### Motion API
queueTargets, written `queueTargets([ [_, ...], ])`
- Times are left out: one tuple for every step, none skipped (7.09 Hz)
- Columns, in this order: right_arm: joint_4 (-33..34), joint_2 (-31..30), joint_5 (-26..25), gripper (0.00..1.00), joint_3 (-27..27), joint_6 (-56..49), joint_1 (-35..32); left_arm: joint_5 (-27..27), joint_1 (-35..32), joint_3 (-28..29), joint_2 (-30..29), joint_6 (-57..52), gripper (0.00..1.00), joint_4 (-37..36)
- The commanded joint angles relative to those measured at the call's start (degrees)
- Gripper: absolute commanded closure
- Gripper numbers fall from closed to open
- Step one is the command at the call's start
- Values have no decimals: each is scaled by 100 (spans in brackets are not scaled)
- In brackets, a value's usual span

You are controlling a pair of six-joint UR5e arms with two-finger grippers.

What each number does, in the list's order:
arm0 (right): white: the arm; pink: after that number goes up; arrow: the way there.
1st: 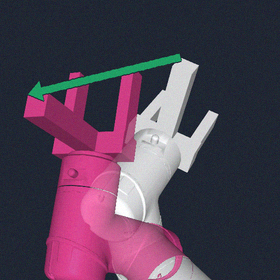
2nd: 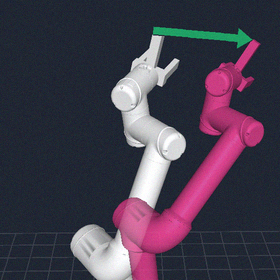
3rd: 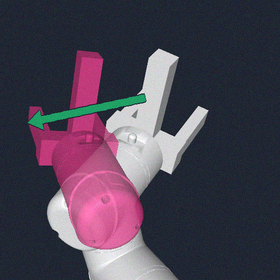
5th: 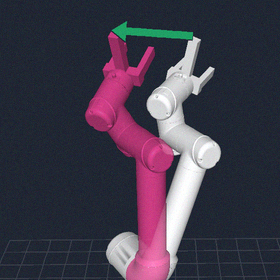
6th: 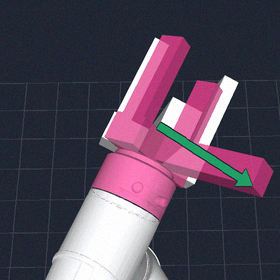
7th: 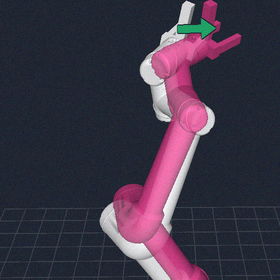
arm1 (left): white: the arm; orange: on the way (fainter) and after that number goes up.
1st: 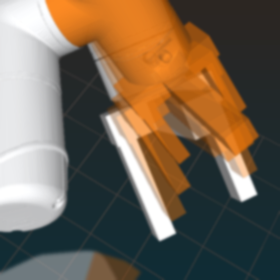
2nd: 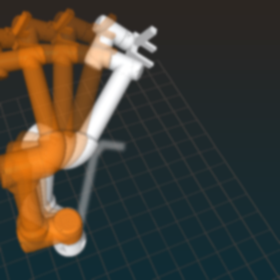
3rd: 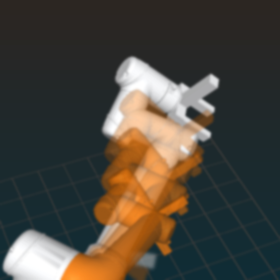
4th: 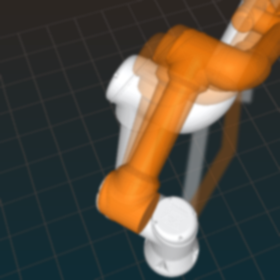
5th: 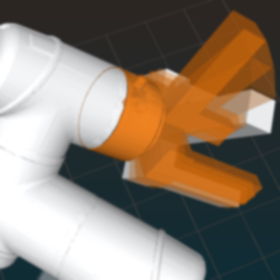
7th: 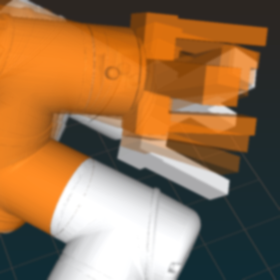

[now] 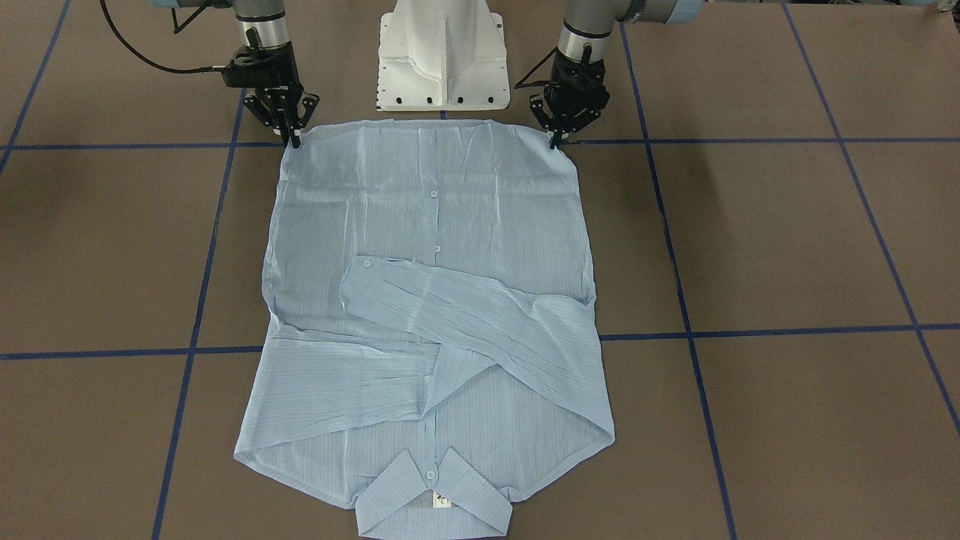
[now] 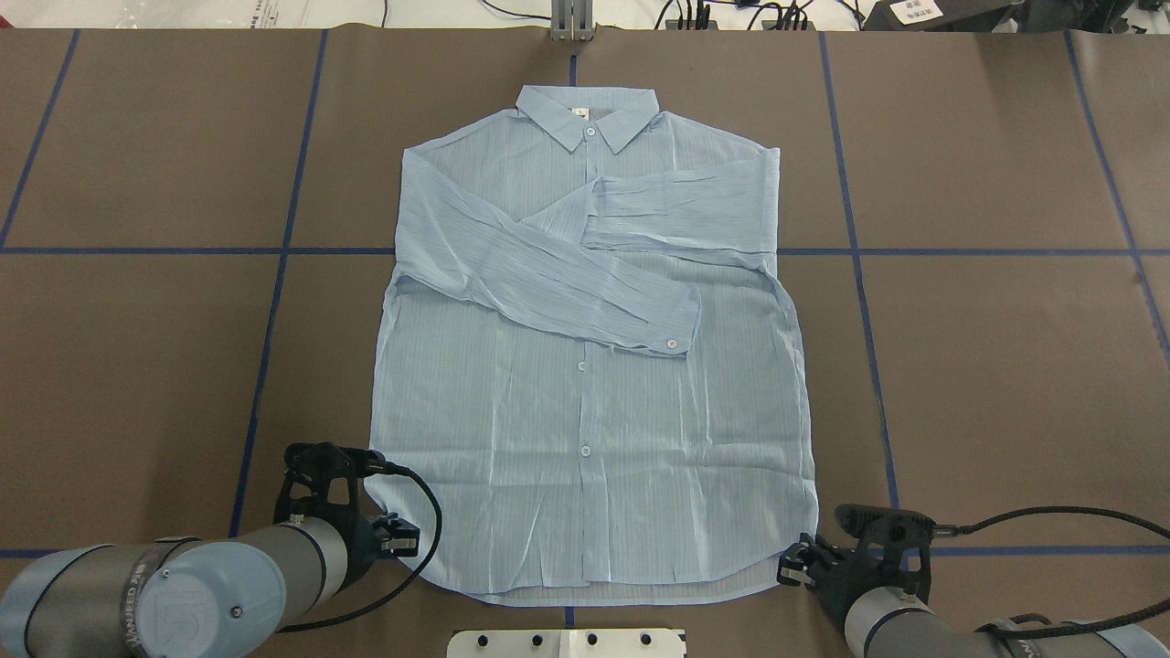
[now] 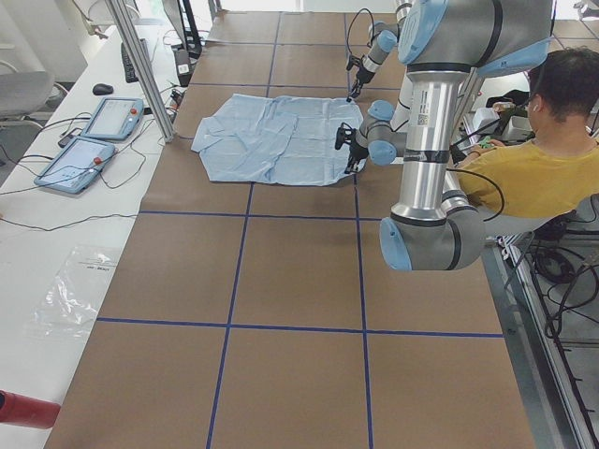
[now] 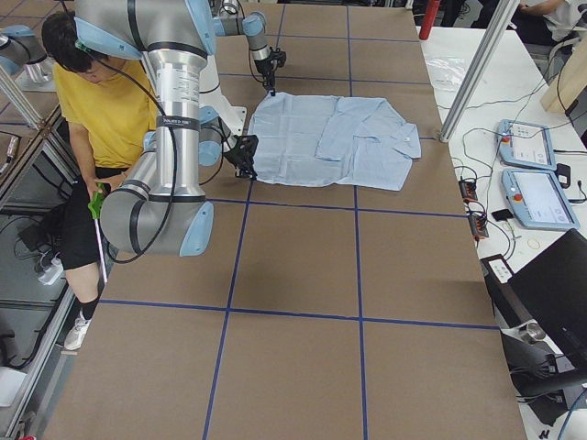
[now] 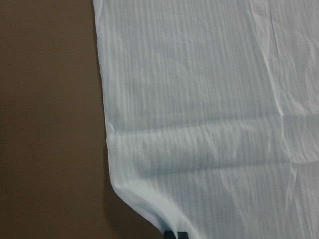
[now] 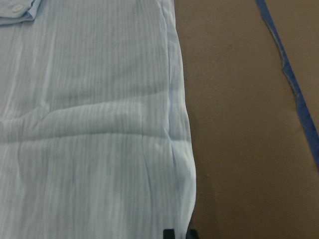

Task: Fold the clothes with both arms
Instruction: 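Grasp the hem corners with both grippers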

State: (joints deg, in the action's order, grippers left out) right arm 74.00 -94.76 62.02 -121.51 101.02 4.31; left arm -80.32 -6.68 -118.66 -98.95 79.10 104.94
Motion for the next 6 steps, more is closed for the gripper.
queueTargets([
  [17, -16, 3, 100, 4, -4, -9, -10, 0, 1, -10, 0, 100, 0],
  [18, -8, 3, 100, 13, 5, 0, -10, 0, 1, -10, 0, 100, 0],
  [26, 10, 3, 100, -4, 5, 0, -19, 0, 1, -10, 0, 100, 0],
  [44, -25, 29, 100, -135, 5, -44, -28, 0, -51, -10, 0, 100, 0],
  [331, -373, 178, 100, -702, -12, -44, -80, -9, -461, 33, -17, 100, -44],
  [1108, -437, 692, 100, -1517, -12, -53, -298, -17, -848, 69, -26, 100, -79],
])
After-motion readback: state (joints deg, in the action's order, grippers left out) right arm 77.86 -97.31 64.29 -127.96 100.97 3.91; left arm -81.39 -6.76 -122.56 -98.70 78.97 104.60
